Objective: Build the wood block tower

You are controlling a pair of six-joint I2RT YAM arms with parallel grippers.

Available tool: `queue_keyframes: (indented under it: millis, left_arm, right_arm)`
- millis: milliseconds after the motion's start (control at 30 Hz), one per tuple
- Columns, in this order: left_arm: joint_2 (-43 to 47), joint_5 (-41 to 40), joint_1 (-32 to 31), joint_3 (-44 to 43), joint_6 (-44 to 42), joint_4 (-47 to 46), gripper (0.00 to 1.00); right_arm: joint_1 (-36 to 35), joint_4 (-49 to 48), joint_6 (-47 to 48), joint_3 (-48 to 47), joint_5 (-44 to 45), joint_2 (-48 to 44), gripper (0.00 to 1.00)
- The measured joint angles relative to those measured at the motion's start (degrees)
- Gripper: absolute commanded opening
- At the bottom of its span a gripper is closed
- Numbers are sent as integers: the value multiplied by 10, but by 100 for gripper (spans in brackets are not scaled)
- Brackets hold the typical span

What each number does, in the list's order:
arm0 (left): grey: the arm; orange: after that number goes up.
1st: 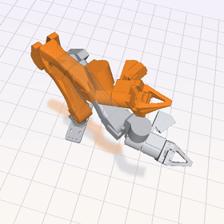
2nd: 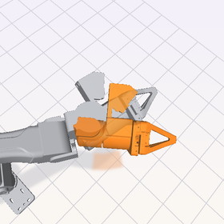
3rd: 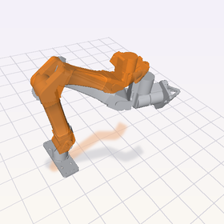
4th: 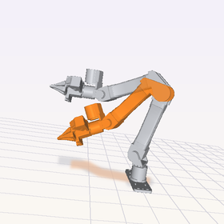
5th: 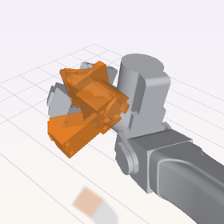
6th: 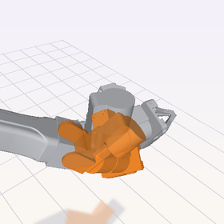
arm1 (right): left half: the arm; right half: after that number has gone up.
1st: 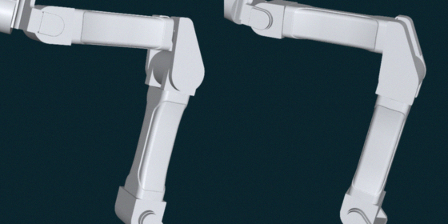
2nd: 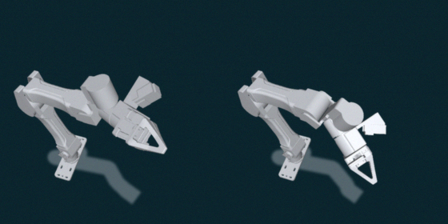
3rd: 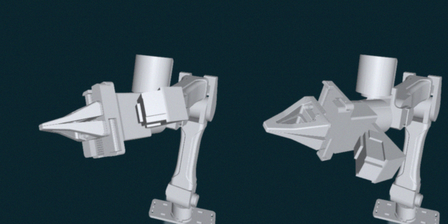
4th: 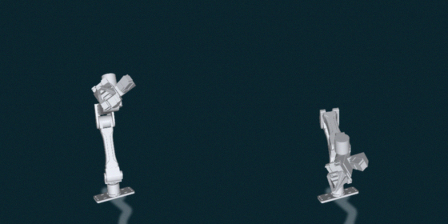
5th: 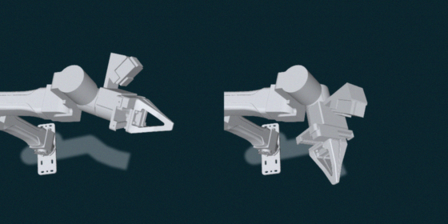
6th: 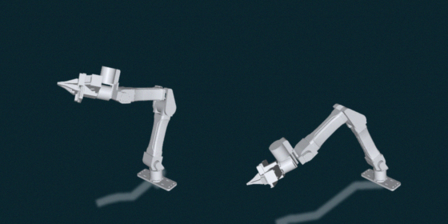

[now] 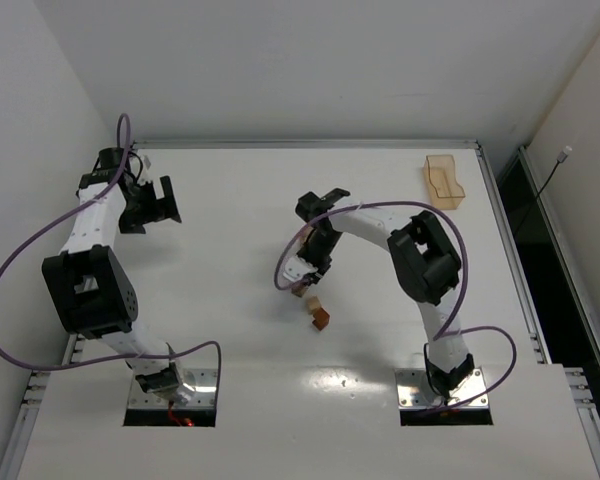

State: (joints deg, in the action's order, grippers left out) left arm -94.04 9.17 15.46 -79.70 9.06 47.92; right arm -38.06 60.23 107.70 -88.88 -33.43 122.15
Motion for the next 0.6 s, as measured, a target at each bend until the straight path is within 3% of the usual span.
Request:
queue_keyframes:
  millis: [67,267,433,600]
  left_arm:
    - [6,0,0,5,0,-3,100]
    - [73,1,0,56,12,-8,100]
    - [98,0,0,69,22,-9,100]
    - [99,-16,0,68,21,-8,100]
  right_arm:
    - [0,9,-87,-26,-25,-16,0]
    - [3,-152,-608,-51,-18,-162,0]
    - [28,-205,-938,-95,72,-203,0]
    - [44,-189,-1151,-97,205,-190,0]
